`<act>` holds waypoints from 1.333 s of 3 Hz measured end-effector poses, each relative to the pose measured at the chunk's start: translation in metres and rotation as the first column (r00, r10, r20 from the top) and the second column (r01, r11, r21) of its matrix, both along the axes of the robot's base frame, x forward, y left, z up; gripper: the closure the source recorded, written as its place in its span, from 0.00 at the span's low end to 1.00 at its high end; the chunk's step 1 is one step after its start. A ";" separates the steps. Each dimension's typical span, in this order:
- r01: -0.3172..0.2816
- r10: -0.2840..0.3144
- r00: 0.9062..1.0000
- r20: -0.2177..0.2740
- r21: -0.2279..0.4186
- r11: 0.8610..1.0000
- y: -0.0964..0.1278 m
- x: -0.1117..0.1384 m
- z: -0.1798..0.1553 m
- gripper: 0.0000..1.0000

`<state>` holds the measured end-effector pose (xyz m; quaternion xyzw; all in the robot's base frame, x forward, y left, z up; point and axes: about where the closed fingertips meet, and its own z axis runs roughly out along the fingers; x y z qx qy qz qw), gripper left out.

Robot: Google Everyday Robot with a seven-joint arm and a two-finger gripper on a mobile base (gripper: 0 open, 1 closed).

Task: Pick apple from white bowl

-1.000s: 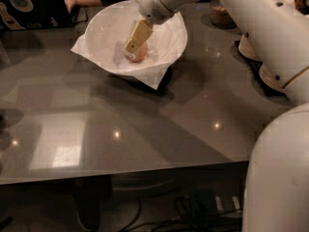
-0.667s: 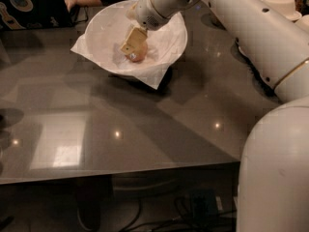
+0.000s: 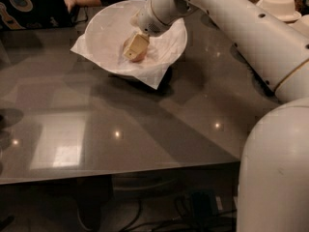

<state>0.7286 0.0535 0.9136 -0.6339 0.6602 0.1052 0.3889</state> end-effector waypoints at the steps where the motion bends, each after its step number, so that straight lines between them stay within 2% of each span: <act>1: 0.032 -0.032 0.999 -0.009 -0.011 0.999 -0.007 0.005 -0.011 0.28; 2: 0.064 -0.064 0.998 -0.022 -0.020 0.998 -0.014 0.011 -0.022 0.33; 4: 0.106 -0.107 0.993 -0.042 -0.024 0.994 -0.018 0.032 -0.044 0.33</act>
Offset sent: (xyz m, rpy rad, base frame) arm 0.0188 -0.0271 -0.0299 -0.0284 0.0301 -0.1103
